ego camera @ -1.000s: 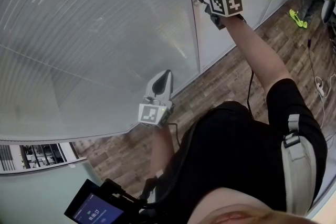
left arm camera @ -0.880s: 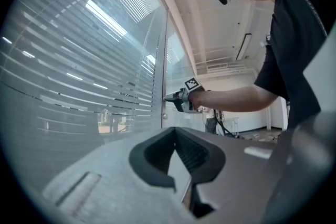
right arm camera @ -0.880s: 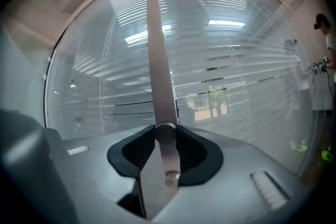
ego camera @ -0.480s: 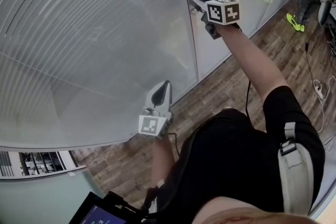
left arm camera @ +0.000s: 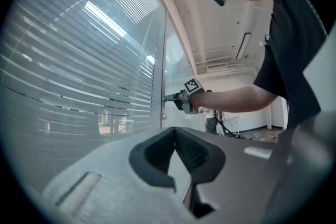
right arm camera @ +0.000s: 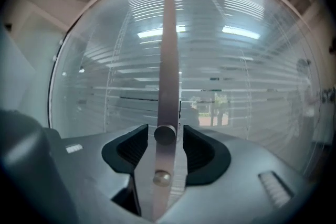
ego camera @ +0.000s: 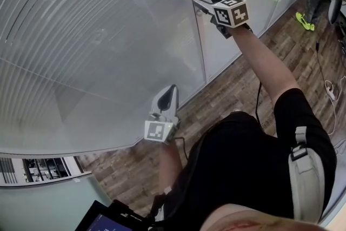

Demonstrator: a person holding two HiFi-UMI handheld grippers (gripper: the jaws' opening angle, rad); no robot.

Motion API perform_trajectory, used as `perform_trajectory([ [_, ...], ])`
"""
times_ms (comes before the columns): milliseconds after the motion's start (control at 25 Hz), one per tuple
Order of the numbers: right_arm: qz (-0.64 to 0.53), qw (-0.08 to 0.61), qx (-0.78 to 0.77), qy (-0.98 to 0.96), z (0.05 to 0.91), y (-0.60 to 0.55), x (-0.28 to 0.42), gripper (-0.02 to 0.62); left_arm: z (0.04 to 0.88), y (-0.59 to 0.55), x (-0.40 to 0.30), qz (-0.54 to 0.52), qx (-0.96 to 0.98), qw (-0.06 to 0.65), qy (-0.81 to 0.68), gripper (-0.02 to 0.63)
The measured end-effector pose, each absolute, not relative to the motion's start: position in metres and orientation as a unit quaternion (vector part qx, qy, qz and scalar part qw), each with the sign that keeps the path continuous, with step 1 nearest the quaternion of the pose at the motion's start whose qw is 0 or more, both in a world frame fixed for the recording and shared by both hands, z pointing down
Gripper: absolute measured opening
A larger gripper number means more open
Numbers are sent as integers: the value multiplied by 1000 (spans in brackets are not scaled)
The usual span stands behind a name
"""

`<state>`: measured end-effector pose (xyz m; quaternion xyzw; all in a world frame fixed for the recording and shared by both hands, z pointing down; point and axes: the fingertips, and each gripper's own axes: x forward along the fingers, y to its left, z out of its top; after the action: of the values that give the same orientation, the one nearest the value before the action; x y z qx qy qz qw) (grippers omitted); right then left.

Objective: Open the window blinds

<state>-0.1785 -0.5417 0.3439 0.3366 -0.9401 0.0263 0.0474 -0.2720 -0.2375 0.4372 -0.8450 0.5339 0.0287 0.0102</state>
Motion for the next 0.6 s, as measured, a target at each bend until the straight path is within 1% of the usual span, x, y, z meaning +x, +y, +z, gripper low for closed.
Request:
perform_trajectory([
  [120, -140, 132, 337, -922, 341, -528, -179, 261, 440, -236, -274, 24, -844, 8, 536, 3],
  [240, -327, 231, 330, -855, 334, -519, -185, 270, 440, -237, -277, 27, -842, 5, 539, 3],
  [320, -415, 287, 320, -802, 342, -519, -186, 270, 442, -237, -276, 31, -842, 4, 538, 3],
  [440, -489, 336, 304, -745, 357, -518, -188, 268, 444, -238, -271, 32, -846, 3, 532, 3],
  [600, -521, 357, 293, -718, 360, -523, -193, 252, 440, -241, -265, 37, -850, 4, 526, 3],
])
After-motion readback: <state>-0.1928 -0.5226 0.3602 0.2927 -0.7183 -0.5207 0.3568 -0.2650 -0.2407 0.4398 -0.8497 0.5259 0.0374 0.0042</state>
